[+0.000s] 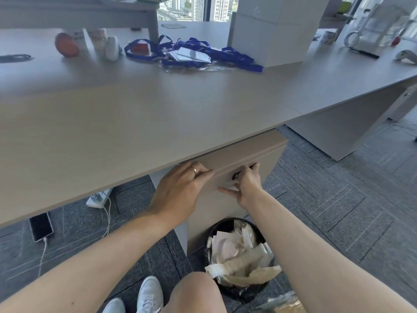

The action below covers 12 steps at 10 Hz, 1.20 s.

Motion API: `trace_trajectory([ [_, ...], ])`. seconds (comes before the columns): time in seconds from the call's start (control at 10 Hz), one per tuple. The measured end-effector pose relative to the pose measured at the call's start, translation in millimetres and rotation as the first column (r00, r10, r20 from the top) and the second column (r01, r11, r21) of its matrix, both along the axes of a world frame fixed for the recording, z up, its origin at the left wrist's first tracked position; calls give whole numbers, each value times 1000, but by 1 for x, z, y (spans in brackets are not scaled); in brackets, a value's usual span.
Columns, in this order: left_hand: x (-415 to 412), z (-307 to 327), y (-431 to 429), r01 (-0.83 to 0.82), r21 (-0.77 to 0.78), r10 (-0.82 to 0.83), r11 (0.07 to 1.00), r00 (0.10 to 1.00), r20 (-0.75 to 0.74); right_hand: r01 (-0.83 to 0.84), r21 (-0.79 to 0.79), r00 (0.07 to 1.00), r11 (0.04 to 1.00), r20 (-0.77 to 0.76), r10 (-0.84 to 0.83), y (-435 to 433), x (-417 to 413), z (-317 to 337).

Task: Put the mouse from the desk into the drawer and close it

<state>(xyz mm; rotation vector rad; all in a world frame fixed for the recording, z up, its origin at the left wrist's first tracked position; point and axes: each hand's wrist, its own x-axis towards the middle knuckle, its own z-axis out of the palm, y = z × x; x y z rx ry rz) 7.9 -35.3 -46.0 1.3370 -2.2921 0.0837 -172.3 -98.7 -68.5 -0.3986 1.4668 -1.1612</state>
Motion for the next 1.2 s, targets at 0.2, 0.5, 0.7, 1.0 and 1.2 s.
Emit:
trace_trajectory([
  [0.2,1,-2,-3,22,9,-22,1000,1000,-17,-5,-1,1000,1000,-12,5,4,3,6],
  [0.5,3,-1,-4,52,13,-51,999,999,-9,-24,-12,998,1000,-57,23,-3,6,7],
  [0.7,4,-3,-6,40,1,-40,999,999,28,-39,-19,998,999,-47,38,0,4,7],
  [1.0,-10,25,-1,-62,234,35,970,992,120,-337,141,751,931,-556,356,45,-53,53],
  [1.2,-18,68,24,-50,532,-74,845,975,209,-622,156,147,768,-939,310,128,-114,136],
])
